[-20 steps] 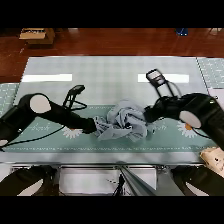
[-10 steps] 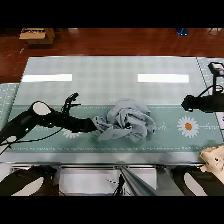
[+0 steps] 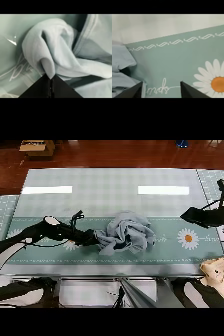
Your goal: Fold the shirts.
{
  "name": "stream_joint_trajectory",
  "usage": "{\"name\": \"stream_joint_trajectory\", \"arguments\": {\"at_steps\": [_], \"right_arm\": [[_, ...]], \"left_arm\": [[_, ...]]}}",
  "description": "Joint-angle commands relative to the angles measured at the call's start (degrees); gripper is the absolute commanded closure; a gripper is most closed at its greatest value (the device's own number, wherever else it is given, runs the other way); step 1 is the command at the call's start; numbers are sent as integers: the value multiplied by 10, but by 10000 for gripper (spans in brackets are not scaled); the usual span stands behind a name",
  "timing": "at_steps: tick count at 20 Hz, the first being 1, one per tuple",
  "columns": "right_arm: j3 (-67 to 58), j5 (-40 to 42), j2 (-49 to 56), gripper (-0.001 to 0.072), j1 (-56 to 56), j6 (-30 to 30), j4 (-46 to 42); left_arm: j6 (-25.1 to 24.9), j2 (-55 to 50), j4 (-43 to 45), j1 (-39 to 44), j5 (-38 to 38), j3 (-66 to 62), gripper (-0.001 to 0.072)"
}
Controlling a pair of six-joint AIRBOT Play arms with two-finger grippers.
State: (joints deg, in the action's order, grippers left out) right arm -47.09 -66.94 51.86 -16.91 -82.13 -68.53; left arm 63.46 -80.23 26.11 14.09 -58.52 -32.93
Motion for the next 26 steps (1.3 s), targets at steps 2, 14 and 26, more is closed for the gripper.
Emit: {"name": "stream_joint_trajectory", "arguments": {"at_steps": [2,14,26], "right_arm": [[40,1,58,162,-5,85,134],[169,35,212,163,68,274,312],[28,-15,29,680,23,227,283]], "left_arm": [[-13,-5,-9,-1,-22,0,690],[-12,27,-35,-1,-41,-14,690],[-7,142,-58,-93,-102,-257,691]]}}
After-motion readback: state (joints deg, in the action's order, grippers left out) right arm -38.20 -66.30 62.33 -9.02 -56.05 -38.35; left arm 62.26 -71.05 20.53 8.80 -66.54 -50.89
